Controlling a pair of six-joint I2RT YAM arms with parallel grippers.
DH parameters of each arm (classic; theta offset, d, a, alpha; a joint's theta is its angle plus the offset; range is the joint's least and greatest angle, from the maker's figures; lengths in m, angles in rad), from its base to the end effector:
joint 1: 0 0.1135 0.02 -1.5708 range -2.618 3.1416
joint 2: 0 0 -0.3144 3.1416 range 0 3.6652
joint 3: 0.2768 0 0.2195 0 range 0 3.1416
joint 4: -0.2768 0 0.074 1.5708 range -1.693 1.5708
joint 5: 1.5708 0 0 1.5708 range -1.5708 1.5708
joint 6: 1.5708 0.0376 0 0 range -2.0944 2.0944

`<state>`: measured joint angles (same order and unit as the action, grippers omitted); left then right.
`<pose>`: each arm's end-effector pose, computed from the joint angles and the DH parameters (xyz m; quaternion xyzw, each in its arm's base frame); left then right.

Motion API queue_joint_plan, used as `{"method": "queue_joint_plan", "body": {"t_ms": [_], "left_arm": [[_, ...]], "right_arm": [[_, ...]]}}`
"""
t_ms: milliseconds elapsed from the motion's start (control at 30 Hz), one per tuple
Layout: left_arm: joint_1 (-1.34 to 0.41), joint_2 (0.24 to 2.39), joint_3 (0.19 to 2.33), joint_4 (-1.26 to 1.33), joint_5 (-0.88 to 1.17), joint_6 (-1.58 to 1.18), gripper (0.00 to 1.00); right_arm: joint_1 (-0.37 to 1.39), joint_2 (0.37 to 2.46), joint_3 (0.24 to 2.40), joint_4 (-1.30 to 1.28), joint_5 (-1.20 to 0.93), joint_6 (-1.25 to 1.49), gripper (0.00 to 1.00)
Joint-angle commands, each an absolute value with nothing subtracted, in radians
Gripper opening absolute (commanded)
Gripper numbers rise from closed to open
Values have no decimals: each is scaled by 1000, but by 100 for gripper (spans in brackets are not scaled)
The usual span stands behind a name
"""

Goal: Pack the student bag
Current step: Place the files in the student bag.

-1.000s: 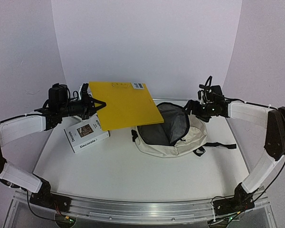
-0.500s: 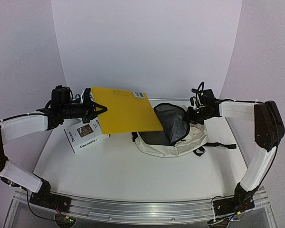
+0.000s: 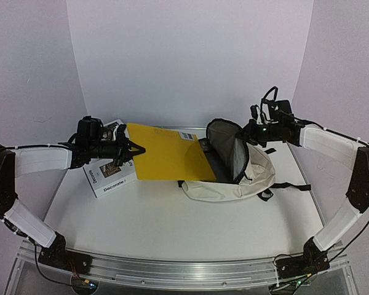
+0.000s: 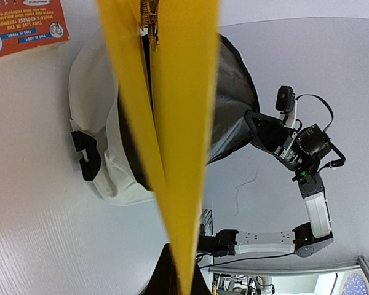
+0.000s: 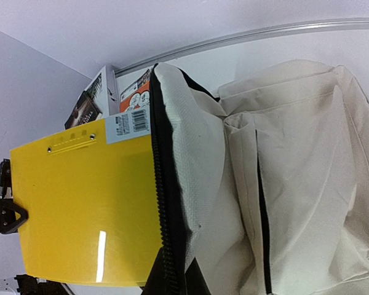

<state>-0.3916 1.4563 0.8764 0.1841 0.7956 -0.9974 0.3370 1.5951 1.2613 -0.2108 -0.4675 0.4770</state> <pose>0.2542 -0.1340 0.3216 -0.0239 0.7965 -0.5748 0.1863 0.3141 0.1280 0.3596 -0.0541 0.8534 0.3743 0.3586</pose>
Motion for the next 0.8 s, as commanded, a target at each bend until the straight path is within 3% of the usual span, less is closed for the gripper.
{"method": "queue_joint_plan", "body": {"t_ms": [0,567,767], "left_arm": [[-410,1465,906,289,836,-1016,0],[-528,1574,842,479,784,-1254,0],[-535,1645,791,696,745,-1342,0]], "right_arm": [[346,1519,1299,-102,-477,511,0],[362,1503,1257,-8,-406,552,0],[374,1508,1252,-8,-411,555,0]]}}
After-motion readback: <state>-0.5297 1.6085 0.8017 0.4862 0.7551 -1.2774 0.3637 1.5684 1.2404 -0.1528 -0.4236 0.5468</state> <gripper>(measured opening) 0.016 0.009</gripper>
